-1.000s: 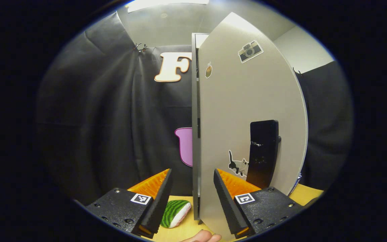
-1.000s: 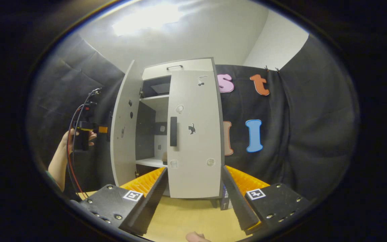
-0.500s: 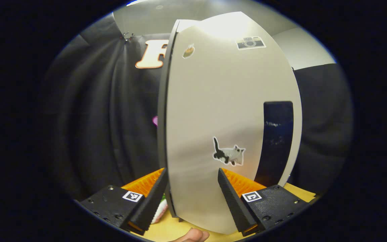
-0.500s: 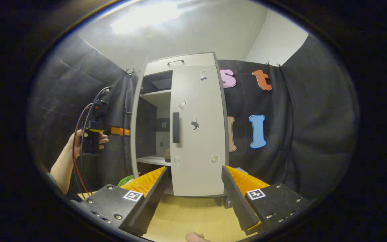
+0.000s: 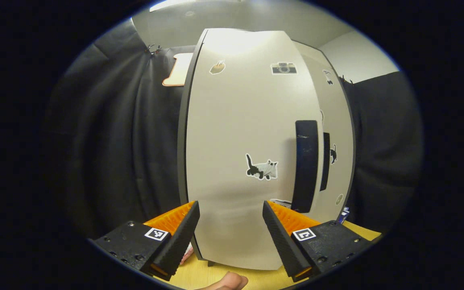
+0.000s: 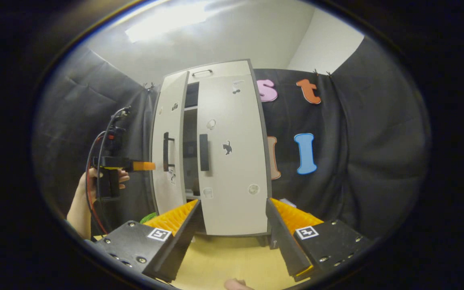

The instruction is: Grab one shoe with the right hand and put it into the shoe cabinet, grab the other shoe with the left hand and put it into the shoe cabinet; then close the right door with the right hand and the left door with the left hand.

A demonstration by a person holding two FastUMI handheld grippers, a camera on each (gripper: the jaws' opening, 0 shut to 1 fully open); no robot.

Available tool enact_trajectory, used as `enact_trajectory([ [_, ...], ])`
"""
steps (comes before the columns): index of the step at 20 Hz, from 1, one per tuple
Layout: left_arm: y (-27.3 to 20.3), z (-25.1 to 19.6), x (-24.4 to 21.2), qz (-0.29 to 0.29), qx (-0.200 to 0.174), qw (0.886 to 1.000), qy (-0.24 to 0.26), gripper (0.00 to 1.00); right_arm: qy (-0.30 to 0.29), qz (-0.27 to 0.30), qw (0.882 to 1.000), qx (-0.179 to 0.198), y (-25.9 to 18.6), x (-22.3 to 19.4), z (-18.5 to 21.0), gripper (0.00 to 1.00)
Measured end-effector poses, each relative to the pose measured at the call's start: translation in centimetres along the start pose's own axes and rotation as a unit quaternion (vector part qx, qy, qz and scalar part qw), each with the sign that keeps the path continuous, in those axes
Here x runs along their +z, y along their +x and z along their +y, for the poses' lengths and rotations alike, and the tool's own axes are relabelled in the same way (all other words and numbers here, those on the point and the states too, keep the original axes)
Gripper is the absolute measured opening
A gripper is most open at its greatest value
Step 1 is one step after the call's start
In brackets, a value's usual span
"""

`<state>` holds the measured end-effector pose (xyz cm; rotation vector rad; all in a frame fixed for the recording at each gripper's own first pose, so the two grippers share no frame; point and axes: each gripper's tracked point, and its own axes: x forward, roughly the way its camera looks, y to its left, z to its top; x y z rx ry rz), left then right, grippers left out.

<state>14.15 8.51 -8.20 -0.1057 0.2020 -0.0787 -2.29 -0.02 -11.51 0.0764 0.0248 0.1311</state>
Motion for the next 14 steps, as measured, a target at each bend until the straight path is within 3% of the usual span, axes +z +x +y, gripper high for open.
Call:
enact_trajectory([
  [3, -2.0, -0.4, 0.3, -0.007, -0.002, 1.0, -0.008, 0.93, -0.001, 0.003, 1.0, -0.011, 0.2, 0.0, -0.5, 0.98],
  [6, -3.8, -0.9, 0.2, -0.011, -0.015, 1.0, -0.016, 0.96, 0.004, 0.005, 1.0, -0.014, 0.1, 0.3, -0.3, 0.96],
  [10, -6.4, -0.5, 0.1, -0.016, -0.003, 1.0, -0.022, 0.96, 0.0, -0.001, 0.999, -0.045, -0.2, 1.9, -0.7, 0.96],
  [14, -9.2, 0.2, 0.1, -0.021, 0.019, 1.0, 0.0, 0.96, -0.014, 0.012, 0.999, -0.047, 0.1, 3.2, 0.6, 0.94],
])
